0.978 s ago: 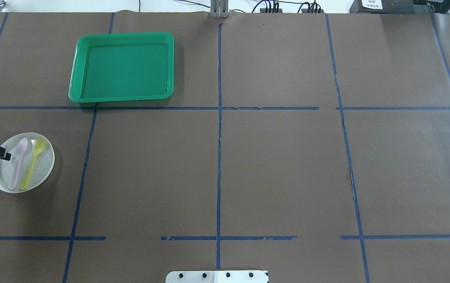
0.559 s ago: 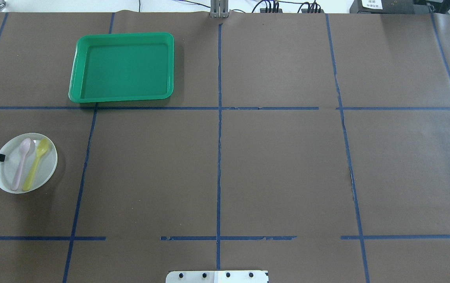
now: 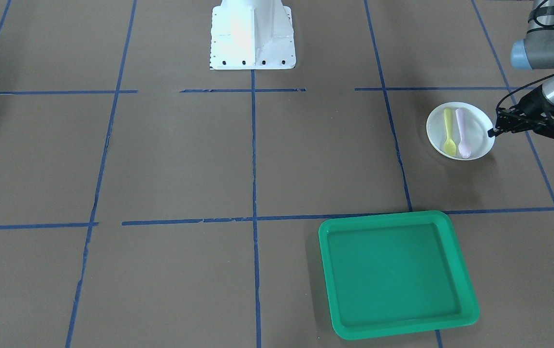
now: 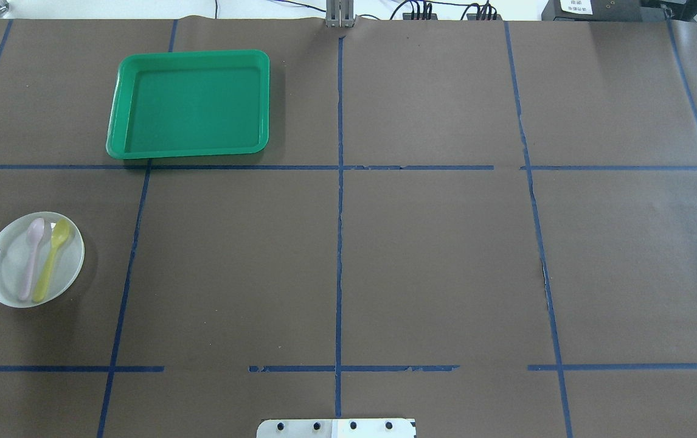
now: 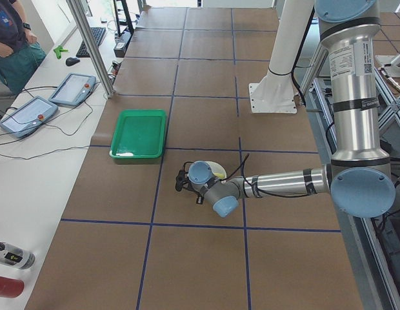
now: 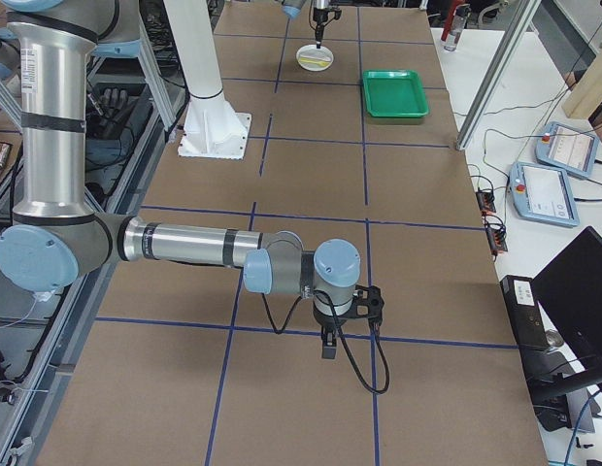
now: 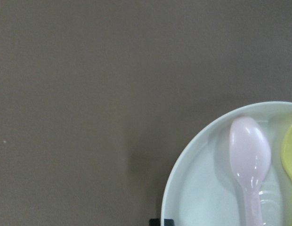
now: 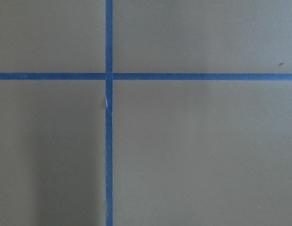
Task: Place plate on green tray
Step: 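Lift the plate with the left gripper and carry it toward the green tray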
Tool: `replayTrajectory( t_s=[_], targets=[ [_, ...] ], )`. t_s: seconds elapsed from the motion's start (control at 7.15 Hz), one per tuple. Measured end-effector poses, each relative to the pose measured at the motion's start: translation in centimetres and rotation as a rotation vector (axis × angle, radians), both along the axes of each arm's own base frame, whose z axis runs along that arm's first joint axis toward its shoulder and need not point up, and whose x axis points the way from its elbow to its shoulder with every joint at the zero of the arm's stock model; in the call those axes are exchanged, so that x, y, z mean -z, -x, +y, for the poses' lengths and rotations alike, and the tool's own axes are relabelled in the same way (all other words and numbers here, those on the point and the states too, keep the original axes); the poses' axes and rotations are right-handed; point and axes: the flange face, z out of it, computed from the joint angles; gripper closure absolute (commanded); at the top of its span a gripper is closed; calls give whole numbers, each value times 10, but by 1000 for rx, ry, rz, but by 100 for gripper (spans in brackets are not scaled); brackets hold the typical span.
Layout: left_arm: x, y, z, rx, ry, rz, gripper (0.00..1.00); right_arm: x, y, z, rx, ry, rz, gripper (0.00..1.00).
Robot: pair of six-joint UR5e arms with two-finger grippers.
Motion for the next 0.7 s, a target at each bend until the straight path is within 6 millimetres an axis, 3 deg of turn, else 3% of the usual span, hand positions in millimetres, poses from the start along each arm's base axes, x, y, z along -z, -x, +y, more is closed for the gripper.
replayTrajectory(
  t_s=[0.14, 0.42, 0.56, 0.7],
  targets=[
    [3, 22, 0, -12, 3, 60, 100, 0, 0, 0, 0, 0, 0, 0],
    [11, 47, -1, -19, 17, 143, 100, 0, 0, 0, 0, -1, 0, 0],
    [20, 51, -10, -15, 14, 165, 100, 0, 0, 0, 0, 0, 0, 0],
    [38, 46, -34, -6, 12, 175, 100, 0, 0, 0, 0, 0, 0, 0]
  ],
)
